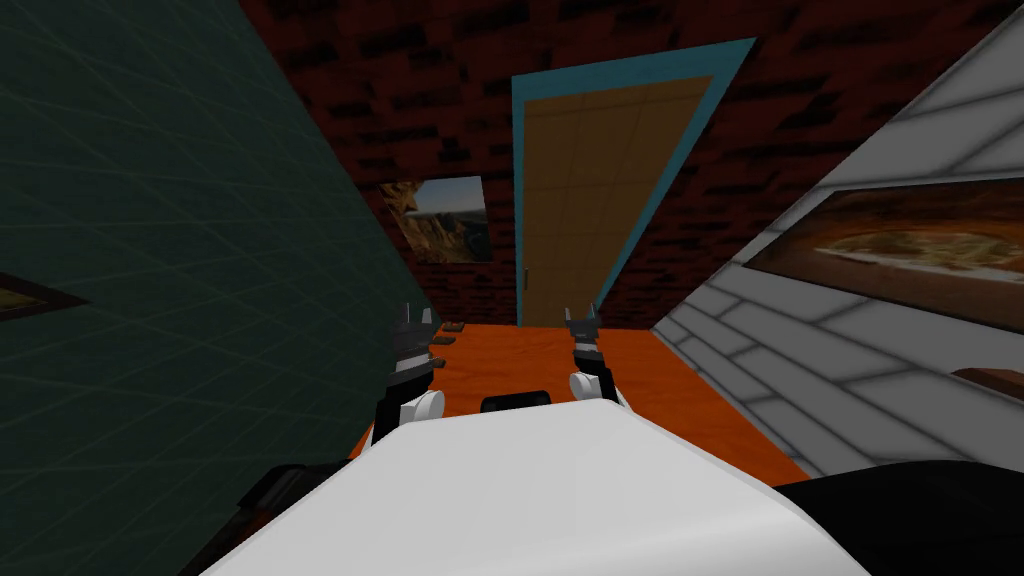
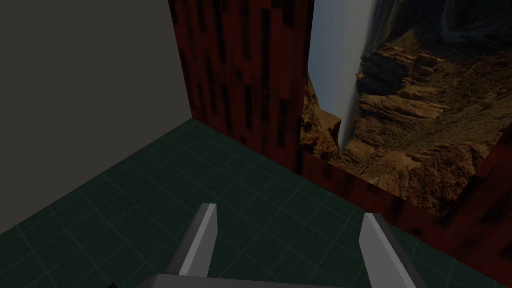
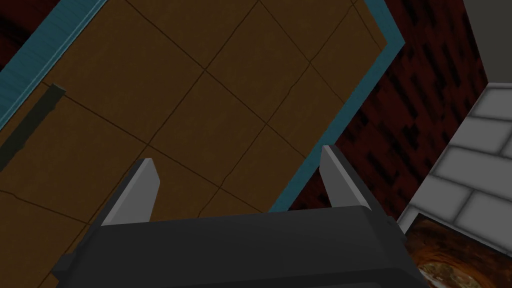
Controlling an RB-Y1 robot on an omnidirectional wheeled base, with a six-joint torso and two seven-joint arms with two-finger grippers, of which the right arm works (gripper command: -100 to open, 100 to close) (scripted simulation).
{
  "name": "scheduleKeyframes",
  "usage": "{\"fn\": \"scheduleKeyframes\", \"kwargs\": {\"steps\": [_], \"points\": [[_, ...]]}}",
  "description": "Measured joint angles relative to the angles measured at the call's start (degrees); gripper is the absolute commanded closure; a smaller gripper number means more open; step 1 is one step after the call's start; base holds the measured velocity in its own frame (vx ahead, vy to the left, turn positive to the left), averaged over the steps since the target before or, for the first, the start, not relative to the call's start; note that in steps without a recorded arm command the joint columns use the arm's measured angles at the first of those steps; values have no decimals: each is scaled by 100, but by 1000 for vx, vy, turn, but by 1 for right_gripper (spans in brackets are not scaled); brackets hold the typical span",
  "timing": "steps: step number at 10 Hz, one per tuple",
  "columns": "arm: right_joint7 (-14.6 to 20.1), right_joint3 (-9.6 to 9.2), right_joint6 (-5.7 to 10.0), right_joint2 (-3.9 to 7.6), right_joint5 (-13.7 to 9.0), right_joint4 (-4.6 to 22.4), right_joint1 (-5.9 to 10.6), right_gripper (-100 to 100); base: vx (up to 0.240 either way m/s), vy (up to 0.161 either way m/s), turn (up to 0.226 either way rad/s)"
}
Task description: Pull the door open
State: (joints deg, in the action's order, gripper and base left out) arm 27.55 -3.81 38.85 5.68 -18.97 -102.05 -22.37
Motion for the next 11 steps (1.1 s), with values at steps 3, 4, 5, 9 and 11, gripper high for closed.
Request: {"fn": "scheduleKeyframes", "kwargs": {"steps": [3,4,5,9,11], "points": [[286,-6,115,75,-325,352,76,-100,111,18,150],[376,-31,170,84,-422,472,80,-100,102,2,140],[463,-44,222,94,-524,609,117,-100,113,0,168],[830,-77,368,166,-951,1029,169,-100,112,0,149],[1027,-106,472,205,-1157,1266,187,-100,114,-7,140]]}}
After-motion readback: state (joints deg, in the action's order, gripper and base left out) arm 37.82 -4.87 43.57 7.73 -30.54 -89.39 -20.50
